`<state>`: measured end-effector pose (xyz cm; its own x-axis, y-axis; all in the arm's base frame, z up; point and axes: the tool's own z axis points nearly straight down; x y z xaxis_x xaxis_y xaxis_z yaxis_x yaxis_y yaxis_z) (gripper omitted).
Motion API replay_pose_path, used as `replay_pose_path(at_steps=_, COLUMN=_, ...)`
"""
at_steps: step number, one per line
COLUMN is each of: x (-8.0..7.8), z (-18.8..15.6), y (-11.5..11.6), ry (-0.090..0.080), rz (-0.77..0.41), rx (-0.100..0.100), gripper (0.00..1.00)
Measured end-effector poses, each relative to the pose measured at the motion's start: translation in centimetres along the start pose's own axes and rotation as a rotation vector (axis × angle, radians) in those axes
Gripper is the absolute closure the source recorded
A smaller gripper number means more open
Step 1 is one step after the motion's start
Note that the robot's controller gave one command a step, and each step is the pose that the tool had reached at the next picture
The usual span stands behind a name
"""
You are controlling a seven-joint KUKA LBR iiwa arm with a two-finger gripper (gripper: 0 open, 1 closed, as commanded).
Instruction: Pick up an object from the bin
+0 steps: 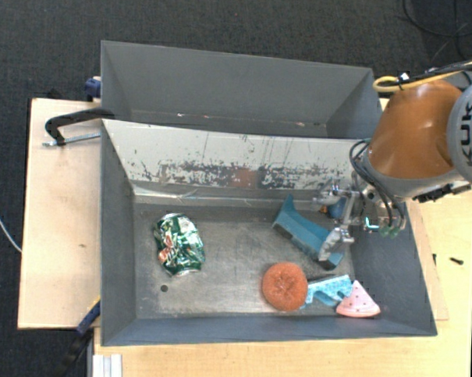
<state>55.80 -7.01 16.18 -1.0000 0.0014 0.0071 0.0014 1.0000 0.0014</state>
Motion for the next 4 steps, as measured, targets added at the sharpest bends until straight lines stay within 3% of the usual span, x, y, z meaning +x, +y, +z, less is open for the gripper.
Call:
replay_pose_path(at_steps=1, x=-0.2, z=-0.4, y=0.0, ry=-0.008, rz=-0.001, rx=0.001, gripper=0.00)
replay_pose_path(at_steps=2, x=-1.5, z=0.3, y=1.4, ry=-0.014, rz=0.165, rx=0.000, gripper=0.00)
replay_pose_path(at_steps=3, x=-2.0, z=5.8, y=2.3, ry=-0.004, rz=0.209, rx=0.000, gripper=0.00)
replay_pose_path(at_steps=4, x=-2.5, z=4.8, y=2.6, ry=-0.013, rz=0.304, rx=-0.001, gripper=0.00)
